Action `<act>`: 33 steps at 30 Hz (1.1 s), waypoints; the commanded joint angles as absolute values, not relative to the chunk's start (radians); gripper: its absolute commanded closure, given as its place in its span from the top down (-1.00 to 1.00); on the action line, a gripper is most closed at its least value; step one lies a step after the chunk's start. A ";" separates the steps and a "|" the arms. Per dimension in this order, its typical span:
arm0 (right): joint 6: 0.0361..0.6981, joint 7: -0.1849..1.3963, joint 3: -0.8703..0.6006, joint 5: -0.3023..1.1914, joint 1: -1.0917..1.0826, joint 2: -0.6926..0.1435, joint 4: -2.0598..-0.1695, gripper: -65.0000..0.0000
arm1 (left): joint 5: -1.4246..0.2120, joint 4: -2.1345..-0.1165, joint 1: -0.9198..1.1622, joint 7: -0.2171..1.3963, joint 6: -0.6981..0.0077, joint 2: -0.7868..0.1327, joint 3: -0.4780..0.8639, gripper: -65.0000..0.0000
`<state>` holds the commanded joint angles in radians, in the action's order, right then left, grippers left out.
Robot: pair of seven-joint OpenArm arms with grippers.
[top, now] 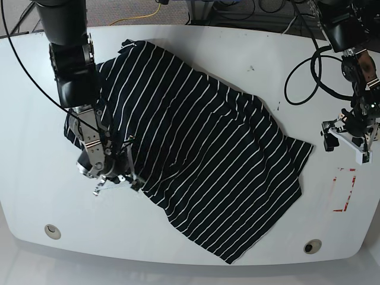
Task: Layout the t-shirt on the table in an organized manner, then fold the t-shirt properly
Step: 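Drag the collar edge with the right gripper across the table, then regrasp the shirt corner with the right gripper and pull it outward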
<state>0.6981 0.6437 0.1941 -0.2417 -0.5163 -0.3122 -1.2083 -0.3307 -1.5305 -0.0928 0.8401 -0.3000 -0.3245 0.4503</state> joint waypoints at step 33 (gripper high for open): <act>0.698 0.822 -0.193 -0.232 -0.071 -0.202 -1.963 0.51 | -0.421 -1.078 -0.315 0.693 -0.257 -0.265 0.202 0.86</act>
